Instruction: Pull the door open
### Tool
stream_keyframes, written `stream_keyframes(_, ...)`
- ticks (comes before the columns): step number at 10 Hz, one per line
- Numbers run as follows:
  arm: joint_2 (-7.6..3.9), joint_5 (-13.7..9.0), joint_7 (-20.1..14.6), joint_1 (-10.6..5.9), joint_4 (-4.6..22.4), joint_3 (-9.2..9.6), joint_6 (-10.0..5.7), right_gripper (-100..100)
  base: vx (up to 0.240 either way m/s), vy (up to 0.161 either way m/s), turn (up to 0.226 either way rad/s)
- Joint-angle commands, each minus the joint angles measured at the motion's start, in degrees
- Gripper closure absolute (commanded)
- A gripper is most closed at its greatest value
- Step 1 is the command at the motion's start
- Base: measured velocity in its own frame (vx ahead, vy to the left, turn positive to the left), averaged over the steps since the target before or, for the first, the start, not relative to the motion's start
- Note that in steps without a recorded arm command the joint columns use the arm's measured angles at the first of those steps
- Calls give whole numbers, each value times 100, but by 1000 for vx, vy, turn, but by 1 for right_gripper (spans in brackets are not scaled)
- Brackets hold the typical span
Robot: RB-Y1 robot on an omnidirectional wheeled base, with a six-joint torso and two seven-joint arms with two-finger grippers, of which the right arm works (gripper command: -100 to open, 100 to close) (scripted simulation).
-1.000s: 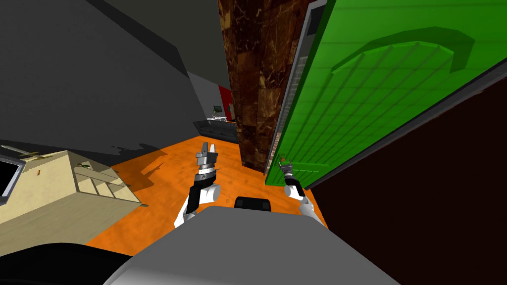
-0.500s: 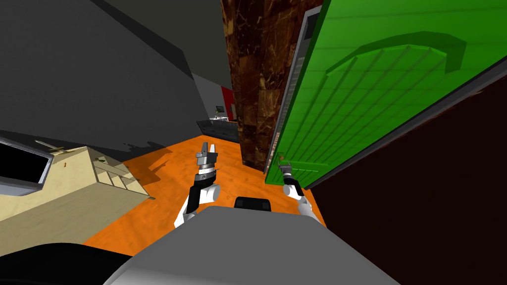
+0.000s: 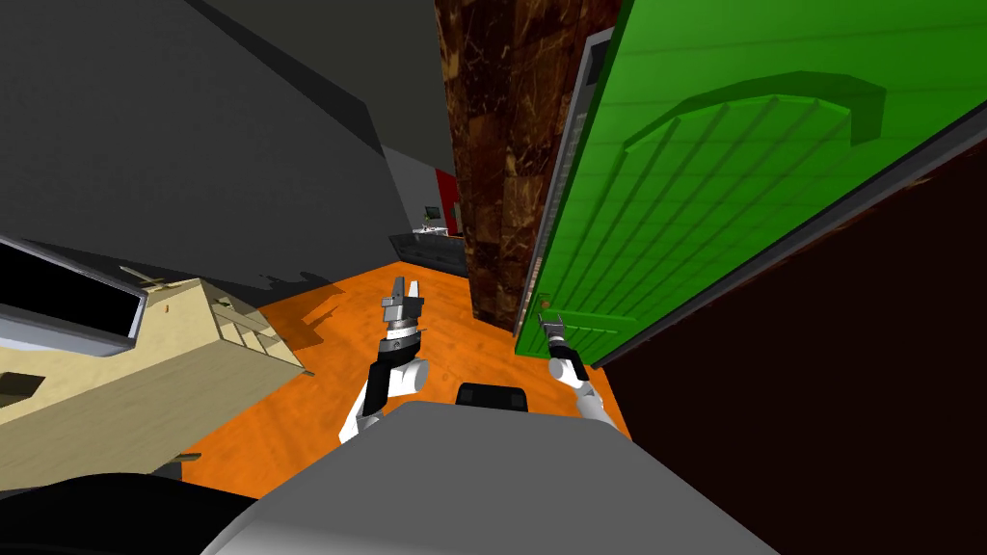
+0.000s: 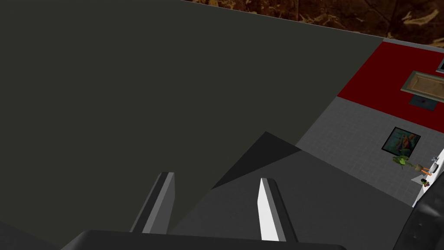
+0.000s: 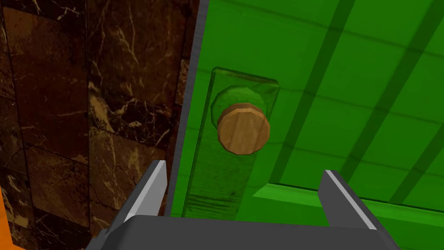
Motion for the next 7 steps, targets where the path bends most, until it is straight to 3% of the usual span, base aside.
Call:
stream_keyframes(1, 18, -159, -246, 6, -35, 42, 39, -100, -77, -44, 47)
stream_keyframes(4, 51, -383, -562, 4, -83, 95, 95, -100, -60, -44, 37)
stream_keyframes(5, 42, -332, -487, -3, -60, 86, 76, -100, -27, -21, 9)
stream_keyframes(6, -127, -395, -670, 3, 48, -11, 10, -100, 51, 32, 235)
stream_keyframes(7, -127, -395, -670, 3, 48, -11, 10, -100, 88, 28, 109)
